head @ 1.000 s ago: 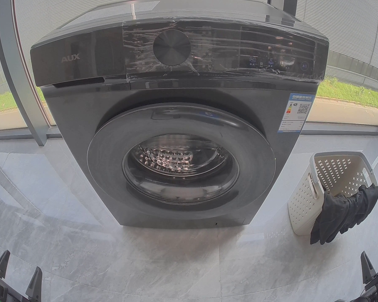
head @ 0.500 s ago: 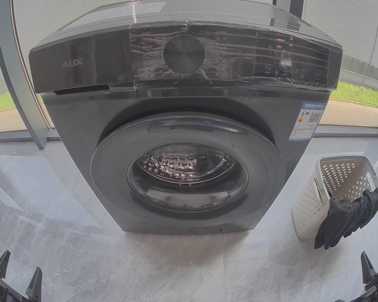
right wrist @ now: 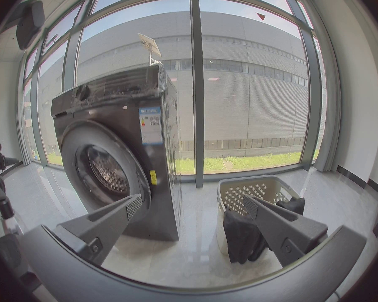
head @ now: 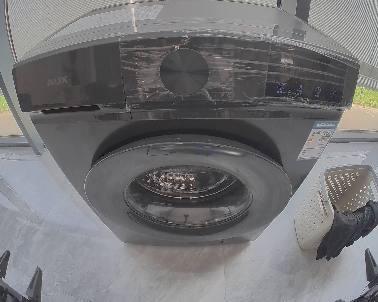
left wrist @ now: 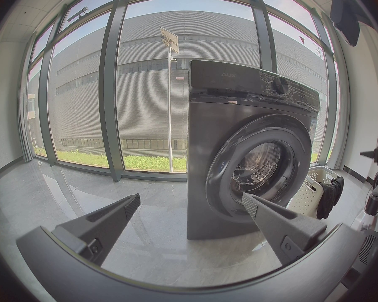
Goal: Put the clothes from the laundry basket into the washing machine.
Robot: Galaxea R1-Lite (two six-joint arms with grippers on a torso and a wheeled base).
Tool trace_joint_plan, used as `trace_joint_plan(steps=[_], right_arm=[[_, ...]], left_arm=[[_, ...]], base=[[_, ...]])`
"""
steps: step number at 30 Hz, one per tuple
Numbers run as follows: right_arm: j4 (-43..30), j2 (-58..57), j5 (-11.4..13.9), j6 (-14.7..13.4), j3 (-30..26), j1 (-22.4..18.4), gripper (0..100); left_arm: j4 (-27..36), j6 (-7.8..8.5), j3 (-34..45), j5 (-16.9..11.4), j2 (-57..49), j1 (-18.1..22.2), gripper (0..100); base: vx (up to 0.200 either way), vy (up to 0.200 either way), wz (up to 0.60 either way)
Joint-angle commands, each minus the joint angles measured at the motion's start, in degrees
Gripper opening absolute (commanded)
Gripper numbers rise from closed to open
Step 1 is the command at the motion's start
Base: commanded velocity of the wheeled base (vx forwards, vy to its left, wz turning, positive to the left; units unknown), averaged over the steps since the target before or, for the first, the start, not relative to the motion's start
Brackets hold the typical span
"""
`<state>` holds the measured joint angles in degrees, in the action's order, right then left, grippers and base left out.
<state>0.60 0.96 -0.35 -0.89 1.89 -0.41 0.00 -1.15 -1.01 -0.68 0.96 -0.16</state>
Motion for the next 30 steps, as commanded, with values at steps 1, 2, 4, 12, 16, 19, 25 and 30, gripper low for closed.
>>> trace_joint_plan(steps=[1, 2, 4, 12, 16, 19, 25, 30], right_arm=[[-1.65, 3.78, 5.19, -2.36, 14.02, 2.00, 100], [-4.11, 6.24, 8.53, -2.36, 15.42, 2.96, 100], [-7.45, 11.52, 14.33, -2.45, 15.78, 3.93, 100], [-2.97, 36.39, 32.17, 2.03, 15.42, 7.62, 100], [10.65, 53.70, 32.08, 1.07, 15.42, 12.19, 100], [19.88, 64.08, 31.73, 0.63, 15.25, 14.21, 100], [30.16, 77.96, 25.93, 0.36, 16.57, 15.88, 100], [35.44, 83.06, 23.56, 0.10, 18.33, 16.50, 100]], left_arm=[[0.00, 0.18, 0.92, -0.02, -0.96, -0.02, 100], [0.00, 0.18, 0.92, -0.02, -0.96, -0.02, 100], [0.00, -0.08, 0.92, -0.02, -0.96, -0.02, 100], [0.00, -0.08, 0.92, -0.02, -0.96, -0.02, 100], [0.00, -0.08, 0.92, -0.02, -0.96, -0.02, 100], [0.00, 0.00, 0.92, -0.02, -0.96, -0.02, 100], [0.00, 0.00, 0.92, -0.02, -0.96, -0.02, 100], [0.00, 0.00, 0.92, -0.02, -0.96, -0.02, 100]], base=[[0.000, 0.000, 0.00], [0.000, 0.000, 0.00], [0.000, 0.000, 0.00], [0.000, 0.000, 0.00], [0.000, 0.000, 0.00], [0.000, 0.000, 0.00], [0.000, 0.000, 0.00], [0.000, 0.000, 0.00]])
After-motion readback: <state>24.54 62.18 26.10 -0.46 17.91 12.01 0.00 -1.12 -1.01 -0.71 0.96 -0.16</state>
